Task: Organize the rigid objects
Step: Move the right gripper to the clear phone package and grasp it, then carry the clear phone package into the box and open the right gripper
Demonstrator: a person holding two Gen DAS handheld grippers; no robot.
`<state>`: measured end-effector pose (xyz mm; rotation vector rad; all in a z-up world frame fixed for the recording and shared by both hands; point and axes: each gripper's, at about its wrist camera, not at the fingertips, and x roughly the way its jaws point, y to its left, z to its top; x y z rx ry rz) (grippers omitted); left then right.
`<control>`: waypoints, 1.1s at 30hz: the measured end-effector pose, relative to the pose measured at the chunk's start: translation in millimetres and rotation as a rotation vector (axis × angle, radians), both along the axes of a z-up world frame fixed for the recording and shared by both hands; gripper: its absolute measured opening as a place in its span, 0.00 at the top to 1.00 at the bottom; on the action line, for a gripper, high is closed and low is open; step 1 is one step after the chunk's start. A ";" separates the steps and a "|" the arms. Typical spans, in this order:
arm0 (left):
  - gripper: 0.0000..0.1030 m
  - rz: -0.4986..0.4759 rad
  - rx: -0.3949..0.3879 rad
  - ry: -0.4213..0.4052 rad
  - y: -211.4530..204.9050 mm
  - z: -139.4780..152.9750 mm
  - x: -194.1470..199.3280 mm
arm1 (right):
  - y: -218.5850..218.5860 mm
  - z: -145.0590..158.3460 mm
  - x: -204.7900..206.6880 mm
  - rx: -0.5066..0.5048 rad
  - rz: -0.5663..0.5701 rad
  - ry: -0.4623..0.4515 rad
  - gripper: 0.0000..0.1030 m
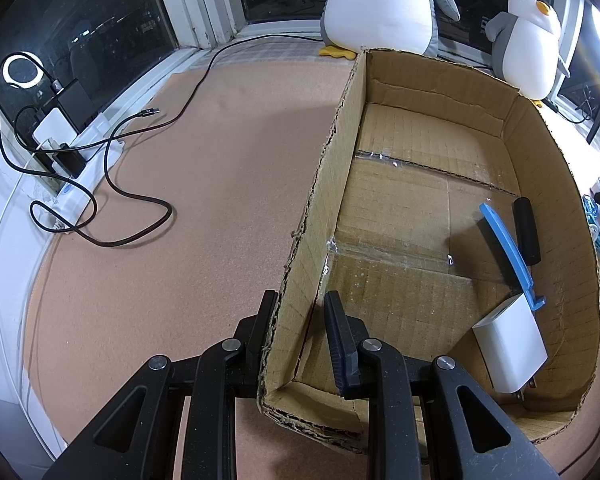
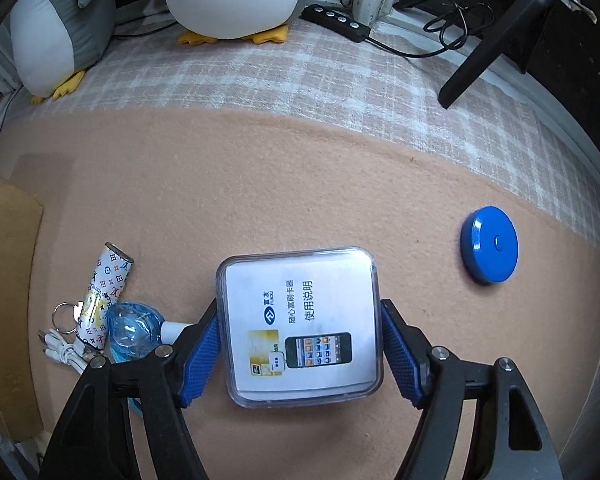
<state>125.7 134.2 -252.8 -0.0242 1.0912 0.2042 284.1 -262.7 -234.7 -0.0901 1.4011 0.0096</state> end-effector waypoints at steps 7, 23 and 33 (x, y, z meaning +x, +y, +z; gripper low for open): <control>0.76 -0.001 0.001 0.000 -0.2 0.2 0.5 | -16.8 2.8 -11.3 0.033 -0.025 -0.031 0.34; 0.76 0.001 0.001 -0.001 -0.5 0.3 1.2 | -10.7 63.3 -47.1 0.136 0.001 -0.125 0.34; 0.76 0.001 0.002 -0.001 -0.4 0.2 1.0 | 72.0 93.8 -49.7 0.186 0.140 -0.187 0.34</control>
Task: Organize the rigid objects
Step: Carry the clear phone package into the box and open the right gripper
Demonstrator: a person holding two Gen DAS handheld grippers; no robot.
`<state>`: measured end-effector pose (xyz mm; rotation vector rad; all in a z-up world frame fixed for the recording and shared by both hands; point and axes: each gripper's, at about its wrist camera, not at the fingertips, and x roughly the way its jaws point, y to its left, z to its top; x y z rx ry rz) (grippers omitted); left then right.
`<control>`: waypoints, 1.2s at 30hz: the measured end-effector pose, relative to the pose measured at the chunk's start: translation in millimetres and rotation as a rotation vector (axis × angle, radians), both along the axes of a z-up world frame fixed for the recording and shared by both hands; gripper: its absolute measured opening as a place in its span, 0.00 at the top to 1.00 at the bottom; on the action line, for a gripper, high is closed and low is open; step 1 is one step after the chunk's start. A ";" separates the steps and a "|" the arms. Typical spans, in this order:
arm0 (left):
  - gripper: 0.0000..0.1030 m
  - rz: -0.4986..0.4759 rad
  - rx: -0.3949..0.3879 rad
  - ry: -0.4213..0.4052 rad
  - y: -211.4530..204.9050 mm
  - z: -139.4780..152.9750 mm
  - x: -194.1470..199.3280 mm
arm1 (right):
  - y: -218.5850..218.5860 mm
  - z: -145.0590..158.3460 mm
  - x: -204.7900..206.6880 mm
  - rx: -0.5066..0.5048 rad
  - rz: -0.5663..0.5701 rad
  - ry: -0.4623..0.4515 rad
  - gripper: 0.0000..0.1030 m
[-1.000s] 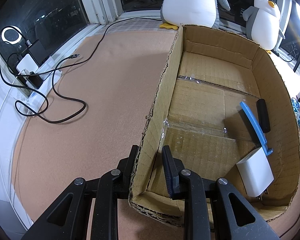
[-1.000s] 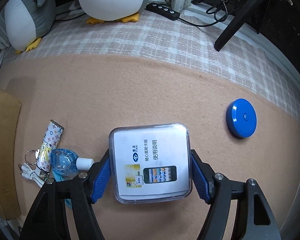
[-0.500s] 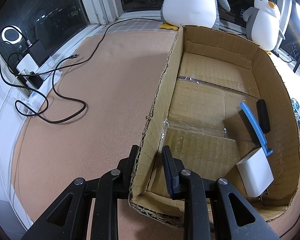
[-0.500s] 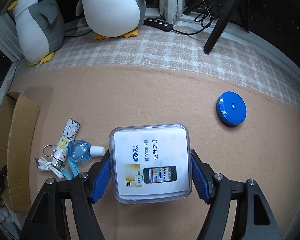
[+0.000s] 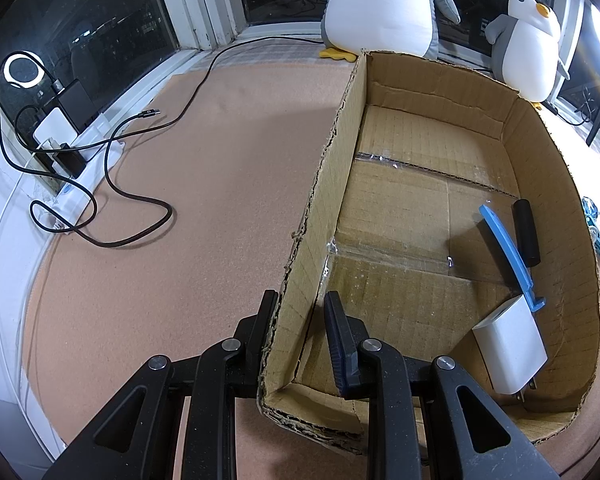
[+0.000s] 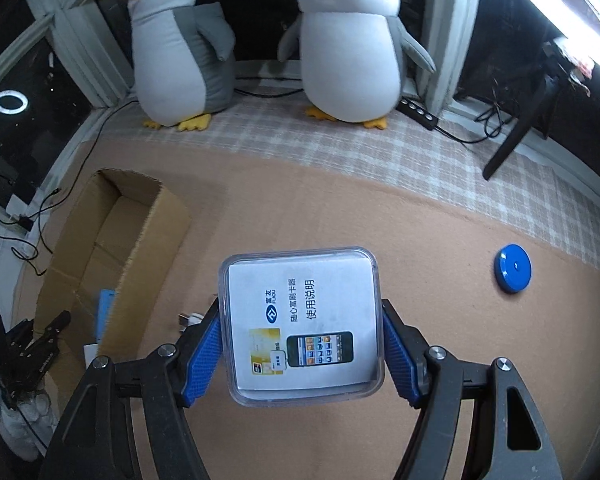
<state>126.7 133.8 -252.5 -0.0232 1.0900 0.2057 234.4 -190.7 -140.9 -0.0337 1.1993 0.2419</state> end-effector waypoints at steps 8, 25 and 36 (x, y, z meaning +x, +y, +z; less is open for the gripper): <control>0.76 0.000 0.000 0.000 -0.3 0.3 0.3 | 70.9 18.4 1.4 0.035 0.133 -0.033 0.34; 0.76 0.000 0.001 -0.001 -0.7 1.1 0.7 | 208.6 -29.3 25.2 -0.040 0.343 0.005 0.34; 0.76 0.004 -0.002 -0.003 -1.3 2.5 3.5 | 236.6 -67.2 39.6 -0.100 0.356 0.057 0.34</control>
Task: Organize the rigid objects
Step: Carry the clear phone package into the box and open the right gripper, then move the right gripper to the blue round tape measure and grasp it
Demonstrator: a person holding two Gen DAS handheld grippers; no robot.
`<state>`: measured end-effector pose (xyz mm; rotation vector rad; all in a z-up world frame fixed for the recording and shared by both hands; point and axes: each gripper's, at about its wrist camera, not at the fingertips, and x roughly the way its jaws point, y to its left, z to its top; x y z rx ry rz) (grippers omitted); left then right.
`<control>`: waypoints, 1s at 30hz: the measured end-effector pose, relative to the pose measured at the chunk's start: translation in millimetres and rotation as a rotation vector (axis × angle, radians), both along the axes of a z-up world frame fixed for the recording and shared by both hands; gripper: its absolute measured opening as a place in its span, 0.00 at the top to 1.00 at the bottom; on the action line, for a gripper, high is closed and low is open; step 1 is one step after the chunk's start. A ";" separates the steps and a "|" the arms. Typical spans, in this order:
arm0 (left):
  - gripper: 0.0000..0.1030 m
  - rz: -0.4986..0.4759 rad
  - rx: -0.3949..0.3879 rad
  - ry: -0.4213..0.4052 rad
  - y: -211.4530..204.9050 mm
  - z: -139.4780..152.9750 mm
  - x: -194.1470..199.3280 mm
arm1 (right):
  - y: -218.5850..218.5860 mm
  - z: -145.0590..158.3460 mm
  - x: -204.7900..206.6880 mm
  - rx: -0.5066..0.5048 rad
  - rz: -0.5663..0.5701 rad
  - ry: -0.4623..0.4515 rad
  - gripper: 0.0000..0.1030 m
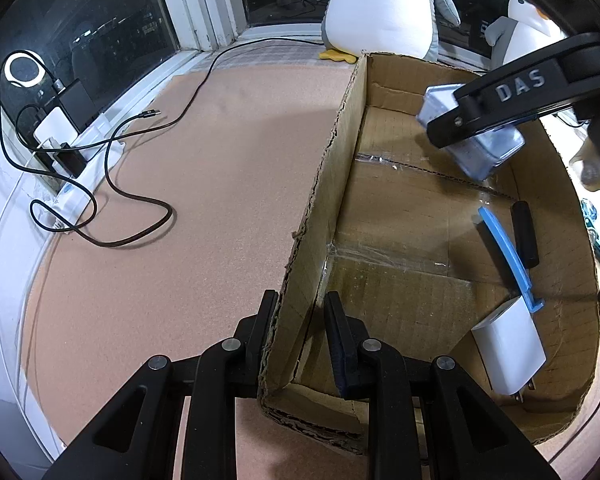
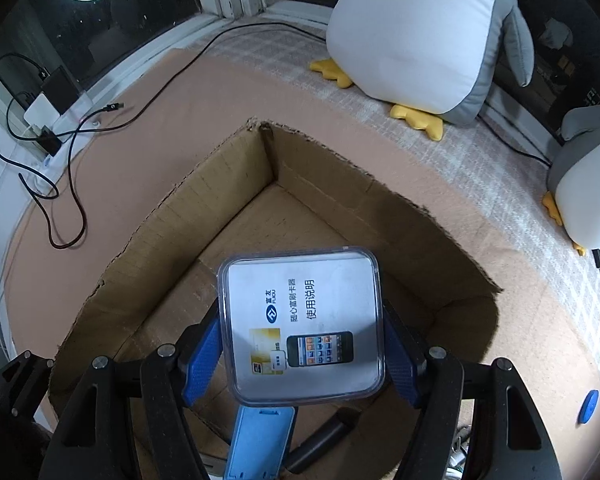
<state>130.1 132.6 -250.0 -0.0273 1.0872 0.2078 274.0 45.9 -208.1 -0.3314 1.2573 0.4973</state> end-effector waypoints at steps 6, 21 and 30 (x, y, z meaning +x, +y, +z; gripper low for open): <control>0.76 -0.001 0.001 0.000 0.0 -0.2 1.1 | 3.4 -4.1 -1.3 0.022 0.019 0.013 0.33; 0.76 -0.001 0.004 -0.001 0.5 -2.6 3.6 | -16.6 21.0 -16.9 0.099 -0.004 -0.003 0.33; 0.76 -0.002 0.005 -0.002 0.6 -3.0 2.8 | -82.8 62.7 -33.5 0.232 -0.109 -0.029 0.33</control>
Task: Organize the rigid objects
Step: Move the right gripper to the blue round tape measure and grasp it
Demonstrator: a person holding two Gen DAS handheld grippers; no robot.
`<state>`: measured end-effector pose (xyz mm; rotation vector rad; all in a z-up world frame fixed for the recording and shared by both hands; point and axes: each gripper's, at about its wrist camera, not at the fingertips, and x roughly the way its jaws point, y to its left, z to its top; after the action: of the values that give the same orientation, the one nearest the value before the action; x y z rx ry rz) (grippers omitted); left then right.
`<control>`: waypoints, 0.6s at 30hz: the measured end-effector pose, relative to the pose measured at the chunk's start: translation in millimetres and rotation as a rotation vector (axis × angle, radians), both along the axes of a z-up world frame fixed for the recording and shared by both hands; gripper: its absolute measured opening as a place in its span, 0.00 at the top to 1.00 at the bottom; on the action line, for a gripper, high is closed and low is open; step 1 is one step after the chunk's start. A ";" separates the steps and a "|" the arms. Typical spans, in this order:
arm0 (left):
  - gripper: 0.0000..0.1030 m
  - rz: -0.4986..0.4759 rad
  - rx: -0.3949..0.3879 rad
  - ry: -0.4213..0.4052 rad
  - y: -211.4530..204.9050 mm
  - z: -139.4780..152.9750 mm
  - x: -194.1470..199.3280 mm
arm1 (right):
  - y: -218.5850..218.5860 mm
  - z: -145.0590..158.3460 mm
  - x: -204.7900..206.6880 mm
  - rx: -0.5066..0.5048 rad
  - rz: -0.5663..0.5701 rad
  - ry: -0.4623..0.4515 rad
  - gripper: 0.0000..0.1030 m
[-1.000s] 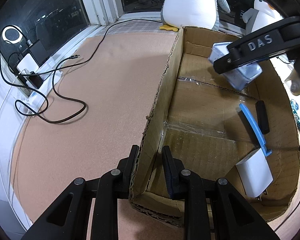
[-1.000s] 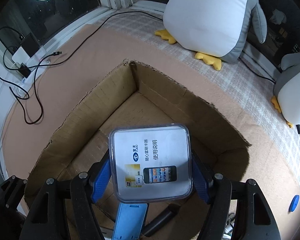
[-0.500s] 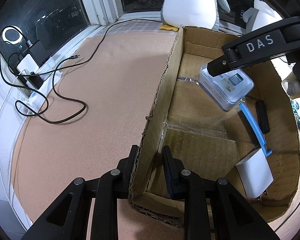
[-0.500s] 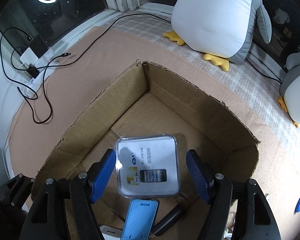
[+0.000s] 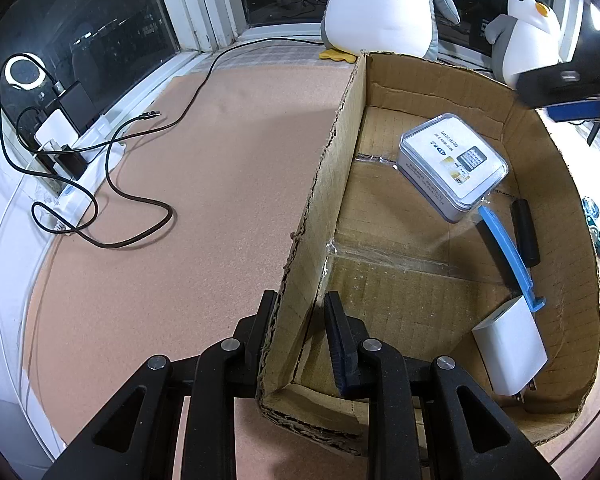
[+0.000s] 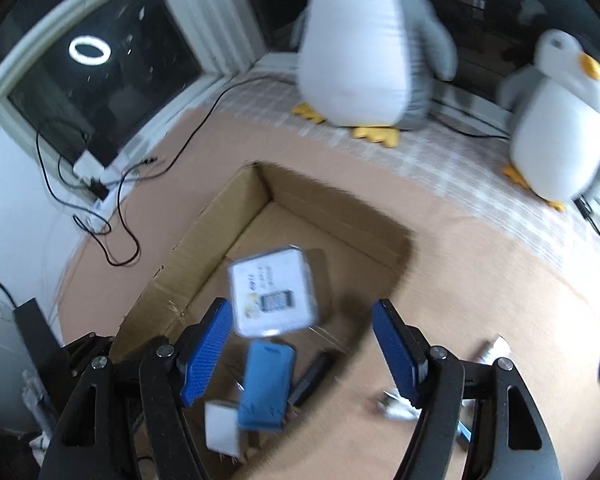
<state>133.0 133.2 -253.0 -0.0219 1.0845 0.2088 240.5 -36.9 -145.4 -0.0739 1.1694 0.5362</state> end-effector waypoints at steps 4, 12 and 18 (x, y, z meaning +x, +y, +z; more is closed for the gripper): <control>0.76 0.000 0.000 0.000 -0.3 0.1 -0.6 | -47.0 11.8 -3.8 0.034 -0.073 -0.011 0.33; 0.76 0.000 0.004 0.003 1.5 -0.3 0.2 | -170.9 17.7 -6.8 0.009 -0.295 -0.037 0.33; 0.76 0.002 0.012 0.007 1.5 -0.3 0.3 | -264.0 7.2 7.4 -0.025 -0.491 -0.018 0.33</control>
<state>133.3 134.7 -253.3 -0.0118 1.0900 0.2172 247.8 -300.9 -138.2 0.1836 1.1264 0.0866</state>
